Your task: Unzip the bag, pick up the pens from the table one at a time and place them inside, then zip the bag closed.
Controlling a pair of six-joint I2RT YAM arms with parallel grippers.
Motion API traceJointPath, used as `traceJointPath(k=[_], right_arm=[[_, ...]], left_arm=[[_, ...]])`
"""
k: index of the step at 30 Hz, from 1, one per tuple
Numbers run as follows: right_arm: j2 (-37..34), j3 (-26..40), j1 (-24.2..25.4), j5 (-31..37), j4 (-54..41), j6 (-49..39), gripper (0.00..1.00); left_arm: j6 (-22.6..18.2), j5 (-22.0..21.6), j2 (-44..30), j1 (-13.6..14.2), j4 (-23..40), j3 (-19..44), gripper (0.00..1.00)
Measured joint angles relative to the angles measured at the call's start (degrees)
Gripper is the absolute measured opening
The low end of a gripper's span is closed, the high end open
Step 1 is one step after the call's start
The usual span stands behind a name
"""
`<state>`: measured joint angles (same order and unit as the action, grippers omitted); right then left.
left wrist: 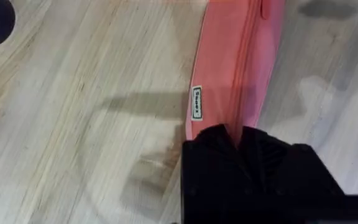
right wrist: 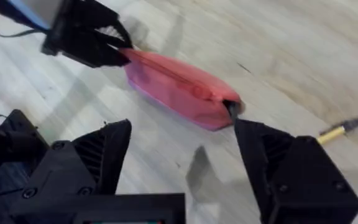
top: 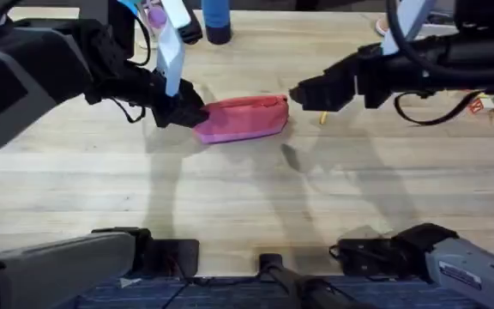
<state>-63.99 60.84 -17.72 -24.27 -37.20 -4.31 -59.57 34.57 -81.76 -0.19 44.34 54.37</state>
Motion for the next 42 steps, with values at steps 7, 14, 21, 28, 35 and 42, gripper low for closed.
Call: traceJointPath(k=[7, 14, 21, 28, 35, 42], right_arm=[[0.02, 0.00, -1.72, 0.00, 1.47, 0.08, 0.997], [-0.40, 0.00, -1.76, -0.07, 1.56, -5.66, 0.997], [-0.63, 0.00, -1.76, -1.07, 1.60, -30.56, 0.997], [-0.70, 0.00, -1.76, -1.11, 3.82, -46.67, 0.998], [-2.01, 0.07, -1.76, -1.13, 4.18, -60.57, 0.997], [-2.14, 0.09, -1.77, -3.45, 4.47, -65.23, 0.997]], left_arm=[[0.00, 0.00, 0.00, 0.00, 0.00, 0.00, 0.043], [0.00, 0.00, 0.00, 0.00, 0.00, 0.00, 0.043], [0.00, -0.02, 0.00, 0.00, 0.00, 0.00, 0.043], [0.00, 0.00, 0.00, 0.00, 0.00, 0.00, 0.043], [0.00, -0.02, 0.00, 0.00, 0.00, 0.00, 0.043], [0.00, -0.02, 0.00, 0.00, 0.00, 0.00, 0.043]])
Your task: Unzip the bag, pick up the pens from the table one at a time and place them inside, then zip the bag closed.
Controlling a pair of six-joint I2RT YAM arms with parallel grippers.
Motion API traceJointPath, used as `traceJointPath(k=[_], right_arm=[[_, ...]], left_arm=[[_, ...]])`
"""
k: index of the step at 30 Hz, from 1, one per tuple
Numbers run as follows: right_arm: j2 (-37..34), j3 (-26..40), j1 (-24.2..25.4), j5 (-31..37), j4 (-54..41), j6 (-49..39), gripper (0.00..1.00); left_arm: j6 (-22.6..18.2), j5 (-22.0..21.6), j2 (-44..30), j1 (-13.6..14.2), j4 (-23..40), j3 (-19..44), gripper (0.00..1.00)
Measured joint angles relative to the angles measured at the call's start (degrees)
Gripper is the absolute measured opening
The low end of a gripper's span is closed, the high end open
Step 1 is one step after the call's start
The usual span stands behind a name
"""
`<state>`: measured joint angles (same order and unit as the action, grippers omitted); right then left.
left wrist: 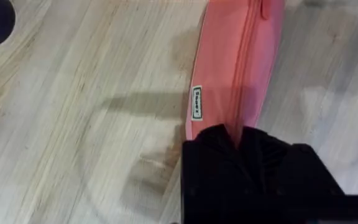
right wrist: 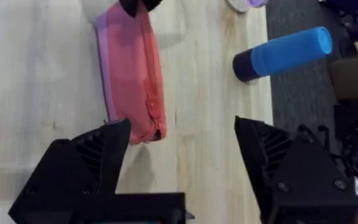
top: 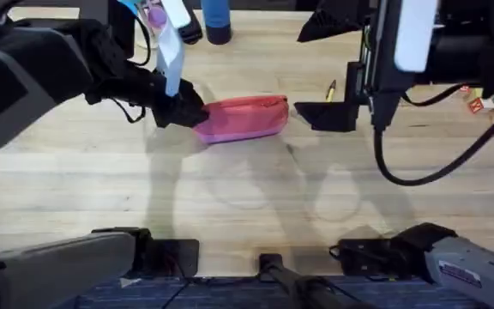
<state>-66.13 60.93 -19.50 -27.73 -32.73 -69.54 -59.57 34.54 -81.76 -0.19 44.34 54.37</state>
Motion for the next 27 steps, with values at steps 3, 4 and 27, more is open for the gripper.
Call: traceJointPath(k=[3, 4, 27], right_arm=[[-0.83, 0.00, -0.01, -0.61, -0.87, -0.63, 0.997], [-1.37, 0.00, -0.04, -0.70, -1.36, -0.83, 0.997], [-24.36, 0.00, -1.13, -2.09, 10.01, -1.44, 0.922]], left_arm=[[0.00, 0.00, 0.00, 0.00, 0.00, 0.00, 0.043], [0.00, 0.00, 0.00, 0.00, 0.00, 0.00, 0.043], [0.00, 0.00, 0.00, 0.00, 0.00, 0.00, 0.042]])
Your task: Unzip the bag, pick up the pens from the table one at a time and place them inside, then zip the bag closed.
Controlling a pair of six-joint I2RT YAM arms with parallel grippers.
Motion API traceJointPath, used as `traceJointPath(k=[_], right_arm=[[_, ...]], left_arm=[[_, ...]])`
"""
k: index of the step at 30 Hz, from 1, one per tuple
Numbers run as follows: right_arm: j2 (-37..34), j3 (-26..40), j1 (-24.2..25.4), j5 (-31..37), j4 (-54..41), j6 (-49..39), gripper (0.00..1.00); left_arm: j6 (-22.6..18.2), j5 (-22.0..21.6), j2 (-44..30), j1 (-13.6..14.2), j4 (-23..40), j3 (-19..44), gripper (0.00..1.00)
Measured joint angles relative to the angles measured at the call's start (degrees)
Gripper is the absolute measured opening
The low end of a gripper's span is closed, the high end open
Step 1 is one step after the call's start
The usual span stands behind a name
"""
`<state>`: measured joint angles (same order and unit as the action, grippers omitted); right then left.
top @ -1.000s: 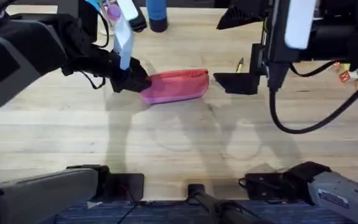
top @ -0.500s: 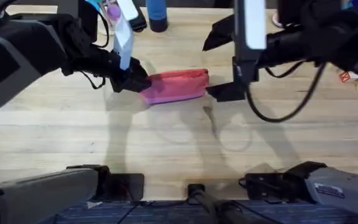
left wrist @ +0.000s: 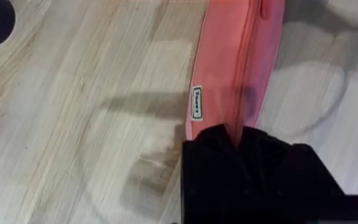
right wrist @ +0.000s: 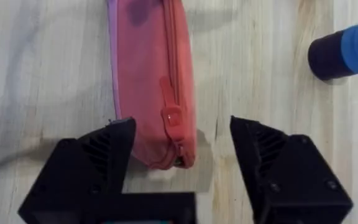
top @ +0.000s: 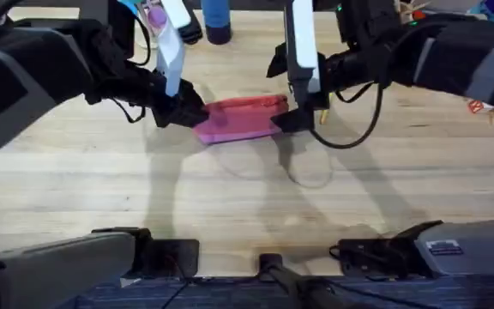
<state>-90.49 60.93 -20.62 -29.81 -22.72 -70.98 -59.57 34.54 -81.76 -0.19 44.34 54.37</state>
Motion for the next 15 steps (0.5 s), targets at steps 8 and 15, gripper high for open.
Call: traceJointPath(k=[8, 15], right_arm=[[-0.87, 0.00, 0.00, -0.01, 0.42, -0.02, 0.690], [-0.87, 0.00, -0.29, -0.17, 0.31, -0.03, 0.302]], left_arm=[[0.00, 0.00, 0.00, 0.00, 0.00, 0.00, 0.042], [0.00, -0.02, 0.00, 0.00, 0.00, 0.00, 0.042]])
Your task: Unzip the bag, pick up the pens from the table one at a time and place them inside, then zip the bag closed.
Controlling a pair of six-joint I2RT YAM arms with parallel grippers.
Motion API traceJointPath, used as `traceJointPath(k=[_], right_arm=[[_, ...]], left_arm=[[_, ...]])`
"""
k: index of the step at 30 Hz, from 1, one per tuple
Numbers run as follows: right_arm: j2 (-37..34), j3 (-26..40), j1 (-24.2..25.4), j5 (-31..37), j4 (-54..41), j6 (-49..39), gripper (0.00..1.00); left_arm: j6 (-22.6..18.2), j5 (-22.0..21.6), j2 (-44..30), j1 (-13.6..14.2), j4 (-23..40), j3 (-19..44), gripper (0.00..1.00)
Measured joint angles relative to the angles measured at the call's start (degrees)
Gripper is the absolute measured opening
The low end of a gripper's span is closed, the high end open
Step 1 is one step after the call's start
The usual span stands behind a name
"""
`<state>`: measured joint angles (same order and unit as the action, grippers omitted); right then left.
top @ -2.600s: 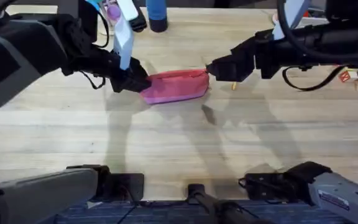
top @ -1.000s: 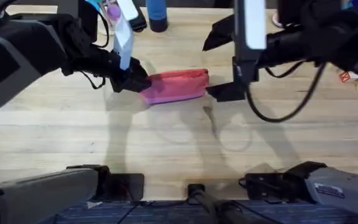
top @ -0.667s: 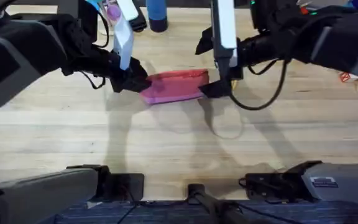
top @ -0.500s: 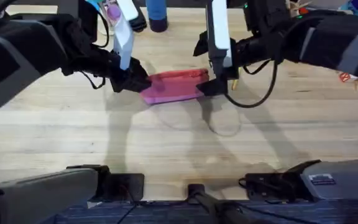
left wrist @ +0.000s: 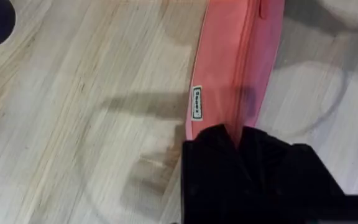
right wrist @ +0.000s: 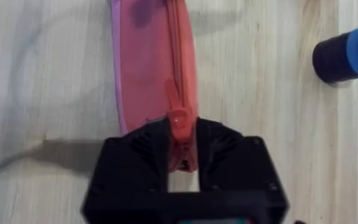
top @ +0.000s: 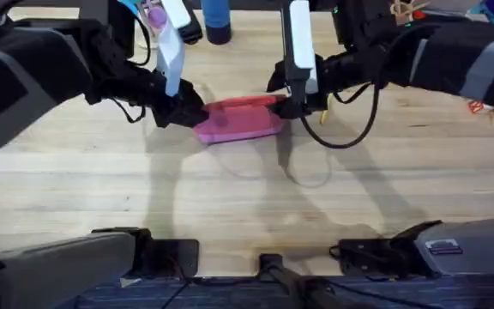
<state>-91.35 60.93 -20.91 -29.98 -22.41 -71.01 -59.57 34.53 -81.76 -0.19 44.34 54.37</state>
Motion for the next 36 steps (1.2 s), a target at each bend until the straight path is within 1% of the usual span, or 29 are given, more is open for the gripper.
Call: traceJointPath(k=[2, 3, 16, 21, 24, 27, 31, 36], right_arm=[[0.00, 0.00, -0.32, -0.04, -0.04, -0.11, 0.156], [0.00, 0.00, -0.45, -0.08, -0.05, -0.15, 0.037], [0.01, 0.00, -0.45, -0.12, 0.09, 0.25, 0.032], [0.77, 0.00, -0.45, -1.66, 0.02, 0.48, 0.032], [1.29, 0.00, -0.63, -3.89, 0.15, 0.55, 0.032], [1.36, 0.00, -1.90, -5.08, 0.71, 0.70, 0.032], [1.33, 0.00, -5.14, -5.88, 3.70, 0.99, 0.032], [1.28, 0.00, -8.82, -6.07, 7.63, 3.35, 0.032]], left_arm=[[0.00, 0.00, 0.00, 0.00, -0.02, 0.00, 0.042], [0.00, 0.00, 0.00, 0.00, 0.00, 0.00, 0.042], [0.00, 0.00, 0.00, 0.00, 0.00, 0.00, 0.042], [0.00, -0.03, 0.00, 0.00, 0.00, 0.00, 0.042], [0.00, -0.03, 0.00, 0.00, 0.02, 0.00, 0.042], [0.00, -0.05, 0.00, 0.00, 0.04, 0.00, 0.042], [0.00, -0.03, 0.00, 0.00, 0.11, 0.00, 0.042], [0.00, -0.03, 0.00, 0.00, 0.24, 0.00, 0.042]])
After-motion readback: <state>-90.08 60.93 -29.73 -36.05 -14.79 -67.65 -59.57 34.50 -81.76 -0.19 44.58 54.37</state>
